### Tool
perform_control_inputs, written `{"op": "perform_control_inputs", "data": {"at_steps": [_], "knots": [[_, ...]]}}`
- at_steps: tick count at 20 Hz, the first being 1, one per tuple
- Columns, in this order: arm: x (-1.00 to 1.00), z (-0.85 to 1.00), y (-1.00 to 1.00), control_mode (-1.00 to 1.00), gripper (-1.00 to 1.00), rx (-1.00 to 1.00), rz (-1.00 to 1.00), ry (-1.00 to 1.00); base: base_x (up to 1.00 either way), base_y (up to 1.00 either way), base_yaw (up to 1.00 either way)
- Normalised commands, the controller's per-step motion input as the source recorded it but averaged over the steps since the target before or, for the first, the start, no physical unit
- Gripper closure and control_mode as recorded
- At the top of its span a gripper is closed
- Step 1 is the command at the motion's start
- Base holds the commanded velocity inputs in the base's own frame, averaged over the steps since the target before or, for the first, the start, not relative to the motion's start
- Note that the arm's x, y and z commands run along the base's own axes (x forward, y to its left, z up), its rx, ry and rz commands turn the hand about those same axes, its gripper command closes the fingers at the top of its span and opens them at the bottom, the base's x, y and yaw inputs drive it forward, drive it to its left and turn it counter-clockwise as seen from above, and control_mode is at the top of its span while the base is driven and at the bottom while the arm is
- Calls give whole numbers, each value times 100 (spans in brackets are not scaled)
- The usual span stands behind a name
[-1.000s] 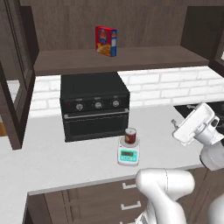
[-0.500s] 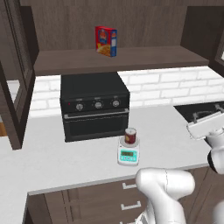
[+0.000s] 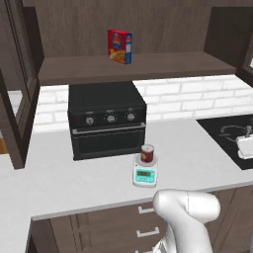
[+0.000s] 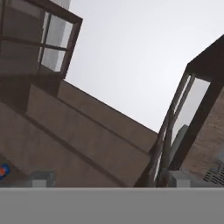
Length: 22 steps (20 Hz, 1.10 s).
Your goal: Pick the canned food and place it on the digital scale for weighing, and close the cabinet.
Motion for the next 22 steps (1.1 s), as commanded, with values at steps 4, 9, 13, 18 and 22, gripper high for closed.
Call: {"op": "perform_control_inputs", "data": {"at_steps": [4,9,13,18,22], "knots": [[-12,8,-71,-100,-100,9,-11,4,0,0,0],[0,0,-61,-100,-100,5,-13,10,0,0,0],[0,7,-48,-100,-100,3,-12,4,0,0,0],[0,15,-56,-100,-100,5,-5,0,0,0,0],[0,20,-48,-100,-100,5,-1,-1,0,0,0]]}}
